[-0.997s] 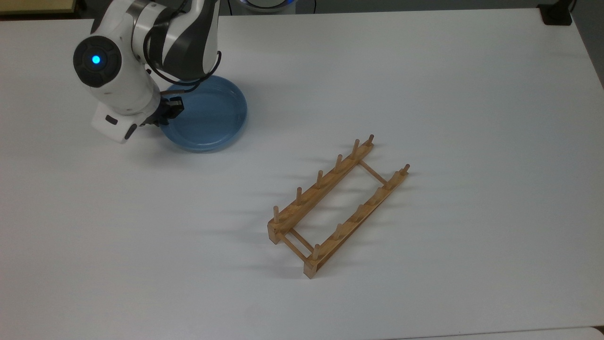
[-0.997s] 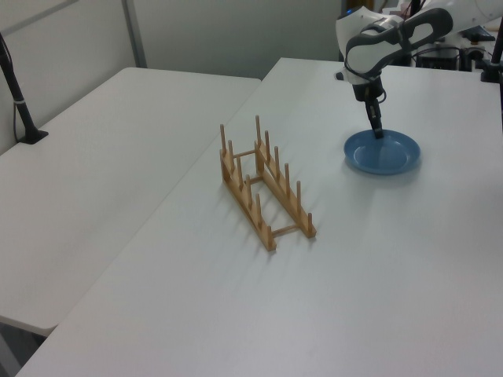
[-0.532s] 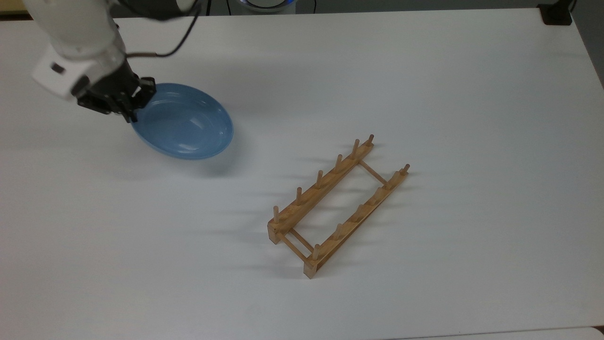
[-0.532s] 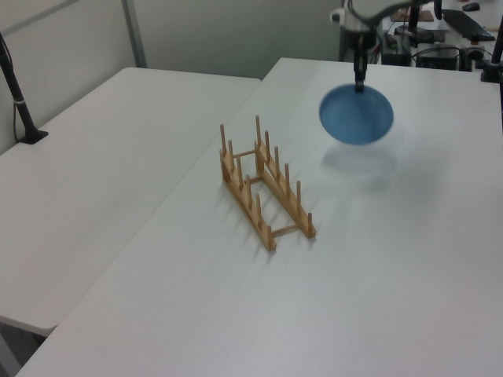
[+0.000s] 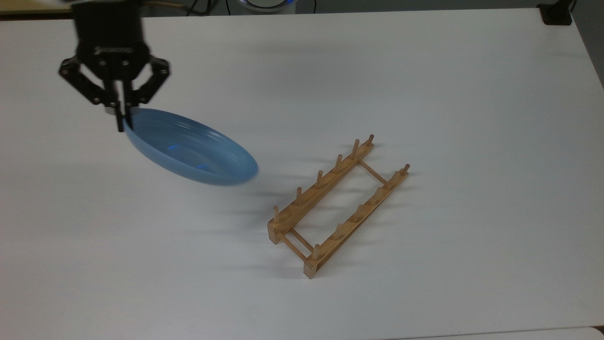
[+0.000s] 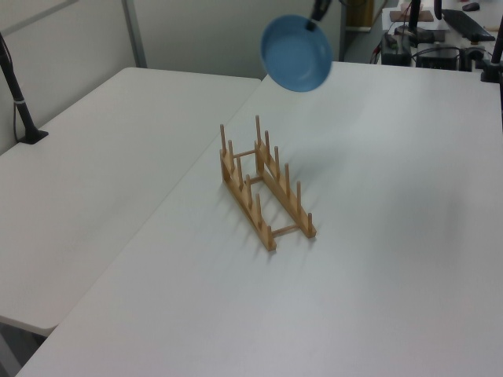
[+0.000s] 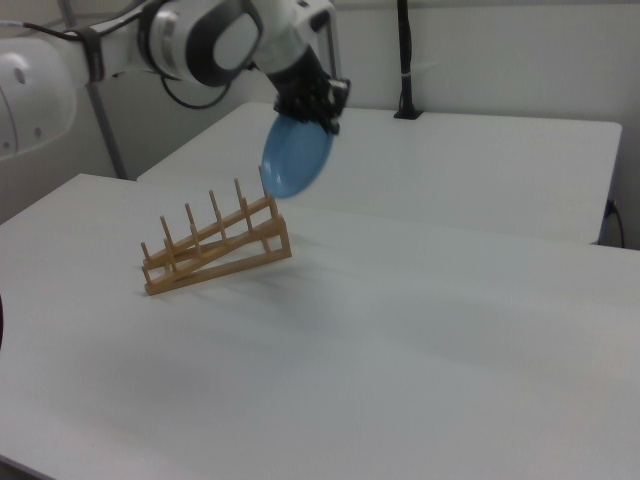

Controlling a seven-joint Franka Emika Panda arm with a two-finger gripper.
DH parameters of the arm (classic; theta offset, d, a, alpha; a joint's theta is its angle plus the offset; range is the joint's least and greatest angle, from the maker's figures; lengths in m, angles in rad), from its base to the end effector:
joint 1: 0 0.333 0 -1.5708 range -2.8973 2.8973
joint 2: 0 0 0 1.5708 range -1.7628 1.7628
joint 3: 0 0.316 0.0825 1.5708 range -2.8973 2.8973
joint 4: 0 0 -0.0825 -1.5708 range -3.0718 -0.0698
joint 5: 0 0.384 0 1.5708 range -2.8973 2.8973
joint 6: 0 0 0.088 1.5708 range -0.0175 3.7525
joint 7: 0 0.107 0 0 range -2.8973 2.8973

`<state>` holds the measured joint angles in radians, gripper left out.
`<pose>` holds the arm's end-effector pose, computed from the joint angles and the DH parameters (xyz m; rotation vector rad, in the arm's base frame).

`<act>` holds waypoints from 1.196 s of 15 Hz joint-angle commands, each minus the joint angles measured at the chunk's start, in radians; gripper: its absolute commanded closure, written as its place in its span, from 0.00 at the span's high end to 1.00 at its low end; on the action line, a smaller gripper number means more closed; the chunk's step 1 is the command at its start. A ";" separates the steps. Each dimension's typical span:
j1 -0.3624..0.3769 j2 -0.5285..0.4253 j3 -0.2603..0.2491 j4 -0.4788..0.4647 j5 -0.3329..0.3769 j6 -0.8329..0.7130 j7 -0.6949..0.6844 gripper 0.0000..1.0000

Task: Place plate in plate rack
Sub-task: 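Lift the plate and carry it edge-down over the wooden rack pegs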

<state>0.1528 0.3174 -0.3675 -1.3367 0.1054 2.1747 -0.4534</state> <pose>0.6842 -0.1000 0.6204 2.8435 0.3586 0.7487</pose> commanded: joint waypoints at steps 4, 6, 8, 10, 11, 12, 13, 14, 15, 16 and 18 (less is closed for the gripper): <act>0.218 0.022 -0.010 -0.021 -0.453 0.194 0.424 0.00; 0.270 0.037 -0.010 -0.028 -0.558 0.194 0.525 0.00; 0.310 0.067 -0.010 -0.029 -0.621 0.192 0.565 0.00; 0.318 0.098 -0.007 -0.029 -0.677 0.192 0.611 0.00; 0.320 0.107 -0.004 -0.029 -0.705 0.192 0.640 0.00; 0.320 0.111 -0.002 -0.029 -0.730 0.192 0.660 0.00; 0.321 0.112 -0.001 -0.030 -0.746 0.192 0.670 0.00; 0.326 0.112 -0.001 -0.035 -0.757 0.192 0.670 0.00; 0.327 0.112 -0.001 -0.038 -0.762 0.191 0.668 0.00; 0.327 0.112 0.001 -0.039 -0.770 0.189 0.670 0.00; 0.333 0.114 0.016 -0.062 -0.773 0.185 0.670 0.00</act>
<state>0.4735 0.4486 -0.3622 -1.3489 -0.6335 2.3388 0.1912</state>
